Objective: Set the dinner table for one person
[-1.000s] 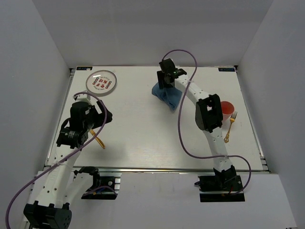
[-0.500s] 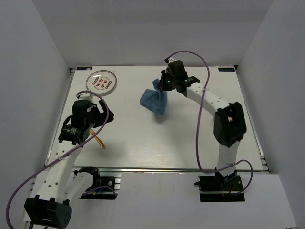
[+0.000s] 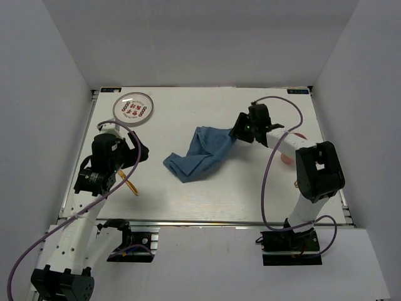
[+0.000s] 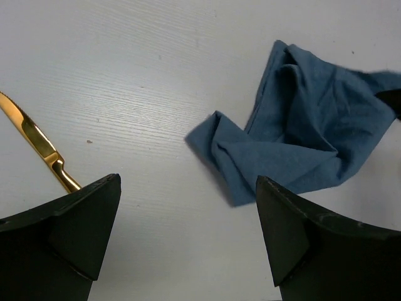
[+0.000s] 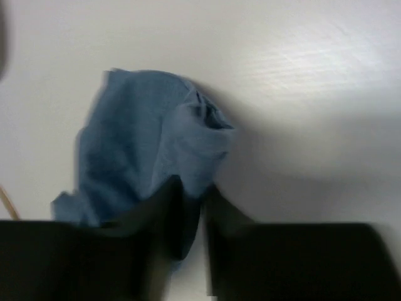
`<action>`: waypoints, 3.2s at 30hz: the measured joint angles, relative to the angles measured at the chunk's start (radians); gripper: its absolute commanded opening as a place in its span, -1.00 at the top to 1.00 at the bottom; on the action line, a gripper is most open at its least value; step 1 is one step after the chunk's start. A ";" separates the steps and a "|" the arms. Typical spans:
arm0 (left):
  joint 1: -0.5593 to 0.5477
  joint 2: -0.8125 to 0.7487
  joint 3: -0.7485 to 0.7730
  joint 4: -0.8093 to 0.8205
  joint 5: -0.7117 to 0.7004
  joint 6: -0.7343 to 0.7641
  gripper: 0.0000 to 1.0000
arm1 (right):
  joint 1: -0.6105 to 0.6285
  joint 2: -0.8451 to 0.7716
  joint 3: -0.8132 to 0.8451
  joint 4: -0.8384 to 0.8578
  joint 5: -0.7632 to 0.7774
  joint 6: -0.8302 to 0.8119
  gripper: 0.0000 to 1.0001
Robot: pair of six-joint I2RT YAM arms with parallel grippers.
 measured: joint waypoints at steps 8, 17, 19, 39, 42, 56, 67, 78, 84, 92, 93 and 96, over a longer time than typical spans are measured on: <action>0.000 0.010 0.000 0.001 0.001 0.001 -0.96 | -0.018 -0.142 -0.163 -0.113 0.200 -0.109 -0.79; 0.000 0.069 0.000 -0.002 0.000 0.000 -0.96 | 0.111 -0.289 -0.205 -0.070 0.063 -0.264 -0.78; 0.000 0.082 0.000 -0.002 0.000 0.000 -0.96 | 0.160 -0.262 -0.219 -0.068 0.013 -0.309 -0.78; -0.004 0.125 0.000 -0.002 0.032 0.000 -0.96 | 0.502 0.018 0.007 -0.071 0.353 -0.621 -0.78; -0.008 0.130 0.000 -0.002 0.040 0.000 -0.96 | 0.534 0.031 0.037 -0.090 0.387 -0.647 -0.78; -0.009 0.130 0.000 -0.001 0.052 0.001 -0.96 | 0.565 0.175 0.122 -0.118 0.508 -0.657 0.70; -0.009 0.129 0.000 -0.001 0.053 0.001 -0.96 | 0.558 0.166 0.219 -0.177 0.533 -0.646 1.00; -0.009 0.125 0.000 -0.002 0.047 0.000 -0.96 | 0.459 0.200 0.642 -0.260 0.417 -0.632 1.00; -0.009 0.092 0.000 -0.026 -0.038 -0.028 -0.96 | 0.470 0.159 0.541 -0.243 0.164 -0.692 1.00; -0.007 0.048 0.002 -0.108 -0.246 -0.123 -0.96 | 0.549 0.164 0.325 -0.209 -0.008 -0.638 -0.63; -0.007 0.044 0.002 -0.118 -0.266 -0.134 -0.96 | 0.552 0.164 0.297 -0.193 -0.027 -0.626 -0.71; -0.009 0.032 0.004 -0.153 -0.328 -0.170 -0.96 | 0.550 0.163 0.229 -0.151 -0.061 -0.572 -0.76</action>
